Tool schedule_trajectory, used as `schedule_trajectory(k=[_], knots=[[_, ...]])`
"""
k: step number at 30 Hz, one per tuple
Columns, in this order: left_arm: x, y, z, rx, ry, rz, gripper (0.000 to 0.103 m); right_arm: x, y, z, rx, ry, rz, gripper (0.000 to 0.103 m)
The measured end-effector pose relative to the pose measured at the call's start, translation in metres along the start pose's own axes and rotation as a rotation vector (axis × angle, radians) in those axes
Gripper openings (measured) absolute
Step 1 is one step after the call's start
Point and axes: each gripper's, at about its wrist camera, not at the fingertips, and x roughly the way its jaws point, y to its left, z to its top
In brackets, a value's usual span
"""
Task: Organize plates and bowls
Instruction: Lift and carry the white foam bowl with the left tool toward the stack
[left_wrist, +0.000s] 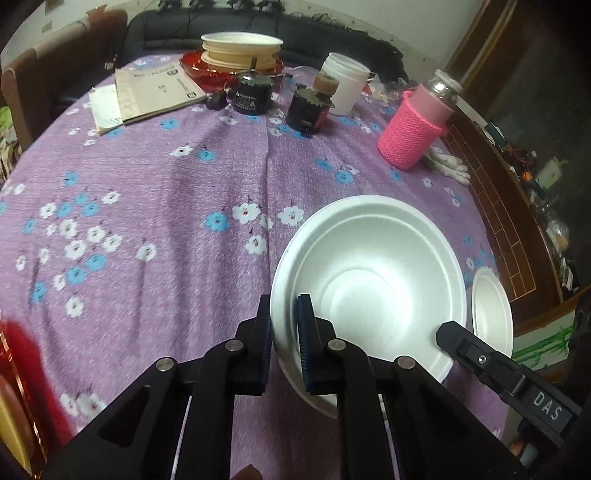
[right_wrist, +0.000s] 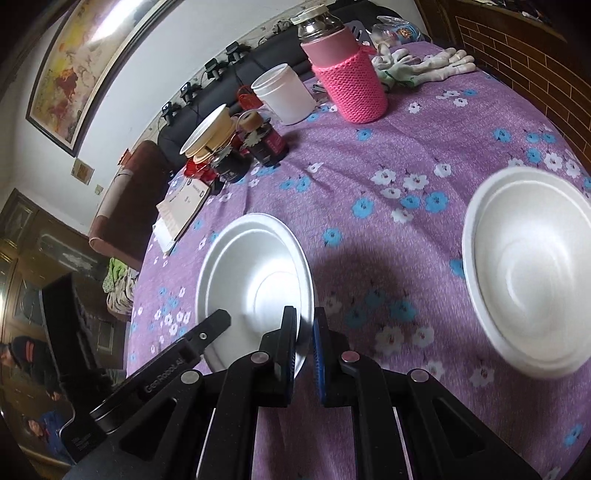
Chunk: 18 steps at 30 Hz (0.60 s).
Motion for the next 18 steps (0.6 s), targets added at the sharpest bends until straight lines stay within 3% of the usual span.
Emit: schedule_trajectory(k=[18], knots=[[-0.049, 0.001, -0.067, 0.072, -0.095, 0.05, 0.01, -0.034, -0.008, -0.07, 0.006, -0.006, 0.058, 0.008]])
